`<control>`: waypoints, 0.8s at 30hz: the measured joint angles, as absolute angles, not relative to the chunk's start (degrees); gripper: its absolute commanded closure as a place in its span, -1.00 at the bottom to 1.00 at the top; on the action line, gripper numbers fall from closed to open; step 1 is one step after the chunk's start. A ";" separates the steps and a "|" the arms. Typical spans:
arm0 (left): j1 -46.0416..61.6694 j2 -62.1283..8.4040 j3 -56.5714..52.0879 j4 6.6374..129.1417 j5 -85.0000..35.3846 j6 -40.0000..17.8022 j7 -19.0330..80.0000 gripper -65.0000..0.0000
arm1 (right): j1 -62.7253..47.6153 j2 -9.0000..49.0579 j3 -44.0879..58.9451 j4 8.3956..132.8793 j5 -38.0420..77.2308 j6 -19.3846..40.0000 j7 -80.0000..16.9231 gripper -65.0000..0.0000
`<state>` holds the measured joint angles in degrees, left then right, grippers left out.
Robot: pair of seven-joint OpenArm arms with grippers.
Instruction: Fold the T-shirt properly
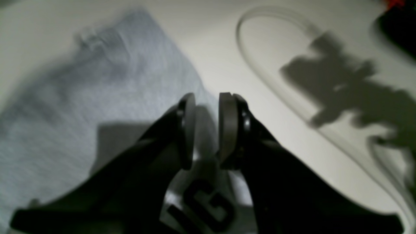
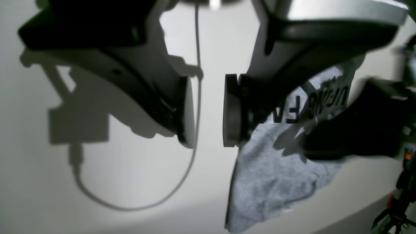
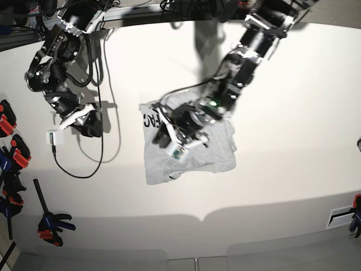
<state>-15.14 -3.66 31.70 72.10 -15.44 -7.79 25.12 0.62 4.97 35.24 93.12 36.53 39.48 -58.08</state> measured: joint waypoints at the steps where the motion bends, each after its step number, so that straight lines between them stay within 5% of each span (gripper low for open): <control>1: -15.55 -2.74 31.75 68.42 -13.63 -7.86 25.02 0.66 | 0.60 4.91 35.27 93.12 36.51 39.48 -58.17 0.54; 7: -17.10 -1.13 31.48 62.50 -12.99 -8.27 31.18 0.66 | 0.62 4.91 35.27 93.12 36.75 39.48 -58.59 0.54; 17: -3.55 -10.52 31.53 84.51 -12.21 -7.75 33.08 0.66 | 0.60 4.97 35.27 93.12 38.00 39.48 -59.27 0.54; 24: -0.62 -11.03 31.55 96.73 -11.81 -6.44 34.02 0.66 | 0.64 5.08 35.27 93.12 38.13 39.48 -59.29 0.54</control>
<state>-0.62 -11.03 31.55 96.73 -11.81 -6.44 34.02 0.64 5.08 35.27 93.12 38.13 39.48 -59.29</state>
